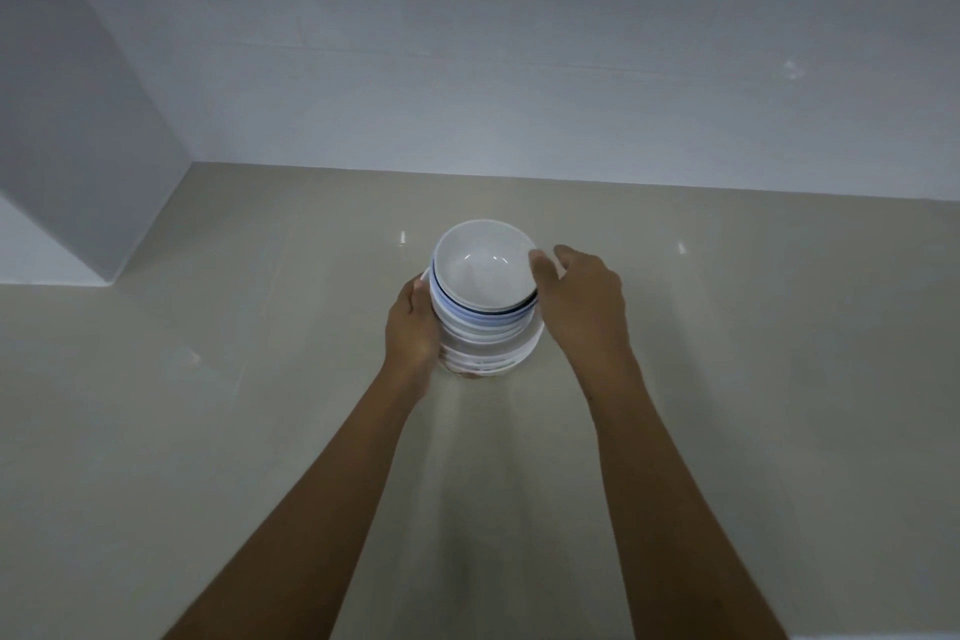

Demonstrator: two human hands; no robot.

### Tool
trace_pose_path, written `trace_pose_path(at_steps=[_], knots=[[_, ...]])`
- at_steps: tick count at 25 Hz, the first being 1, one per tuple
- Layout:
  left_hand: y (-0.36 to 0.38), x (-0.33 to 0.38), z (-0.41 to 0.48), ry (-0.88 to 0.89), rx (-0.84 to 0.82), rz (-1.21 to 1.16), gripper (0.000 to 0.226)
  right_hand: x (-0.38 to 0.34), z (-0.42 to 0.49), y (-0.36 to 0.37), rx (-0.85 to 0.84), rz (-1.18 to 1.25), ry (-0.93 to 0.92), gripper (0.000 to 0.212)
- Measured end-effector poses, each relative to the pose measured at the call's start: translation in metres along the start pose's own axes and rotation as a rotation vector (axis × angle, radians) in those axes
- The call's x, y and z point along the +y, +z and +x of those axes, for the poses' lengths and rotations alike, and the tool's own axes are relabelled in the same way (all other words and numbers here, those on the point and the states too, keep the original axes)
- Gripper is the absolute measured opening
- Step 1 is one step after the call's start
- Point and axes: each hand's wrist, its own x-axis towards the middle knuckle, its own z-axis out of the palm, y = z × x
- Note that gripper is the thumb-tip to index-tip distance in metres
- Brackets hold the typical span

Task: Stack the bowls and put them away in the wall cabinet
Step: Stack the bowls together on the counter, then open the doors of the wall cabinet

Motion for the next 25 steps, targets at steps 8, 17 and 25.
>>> trace_pose_path(at_steps=[8, 17, 25], knots=[[-0.003, -0.001, 0.001, -0.020, -0.001, -0.002, 0.041, 0.027, -0.021, 0.038, -0.003, 0.521, 0.393, 0.060], [-0.032, 0.031, 0.006, -0.050, 0.048, 0.078, 0.048, -0.001, -0.021, 0.019, 0.180, 0.436, 0.180, 0.045], [-0.067, 0.263, -0.067, 1.113, 0.244, 0.196, 0.035, -0.174, -0.013, -0.129, 0.768, 0.432, -0.805, 0.030]])
